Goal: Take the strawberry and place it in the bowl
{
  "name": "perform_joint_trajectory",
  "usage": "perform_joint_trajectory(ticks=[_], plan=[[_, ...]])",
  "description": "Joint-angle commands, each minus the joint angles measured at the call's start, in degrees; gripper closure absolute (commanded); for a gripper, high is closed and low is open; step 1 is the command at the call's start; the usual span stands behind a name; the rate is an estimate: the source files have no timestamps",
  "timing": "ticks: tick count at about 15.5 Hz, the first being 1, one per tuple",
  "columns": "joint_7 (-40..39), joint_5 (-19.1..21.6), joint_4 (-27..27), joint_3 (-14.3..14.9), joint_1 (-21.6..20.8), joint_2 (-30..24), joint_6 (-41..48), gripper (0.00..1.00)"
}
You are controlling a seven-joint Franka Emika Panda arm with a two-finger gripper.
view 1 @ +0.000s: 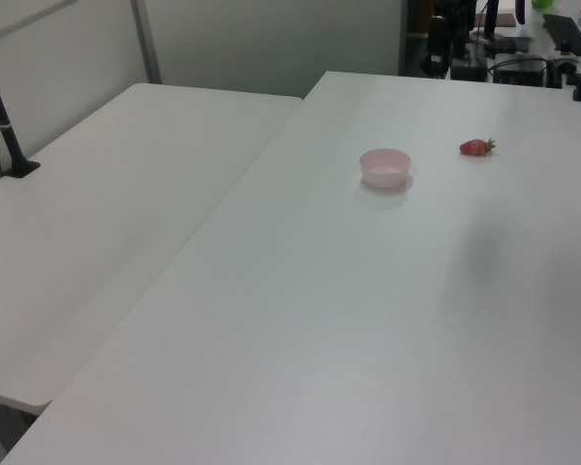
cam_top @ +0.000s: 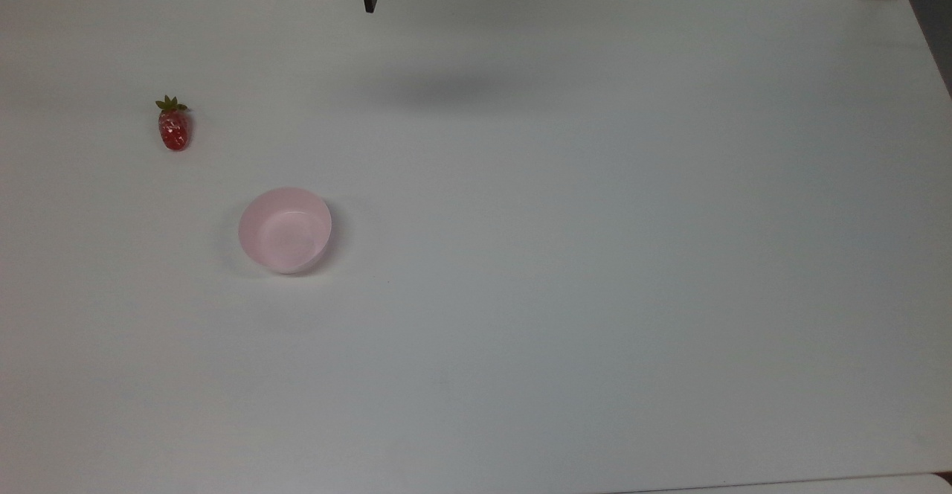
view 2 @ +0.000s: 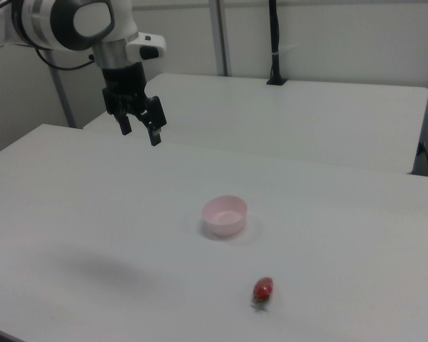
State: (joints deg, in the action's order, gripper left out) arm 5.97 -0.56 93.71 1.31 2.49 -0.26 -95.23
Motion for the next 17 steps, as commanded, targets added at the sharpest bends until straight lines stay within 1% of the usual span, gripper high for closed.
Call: perform_joint_trajectory(ticks=[1, 15, 17], plan=[[0.8, 0.7, -1.1, -1.0, 0.8, -0.2, 2.3, 0.0], [0.7, 0.7, -1.0, -1.0, 0.8, -0.9, 2.9, 0.0], [0.4, 0.5, -0.2, -1.0, 0.9, -1.3, 2.9, 0.0]])
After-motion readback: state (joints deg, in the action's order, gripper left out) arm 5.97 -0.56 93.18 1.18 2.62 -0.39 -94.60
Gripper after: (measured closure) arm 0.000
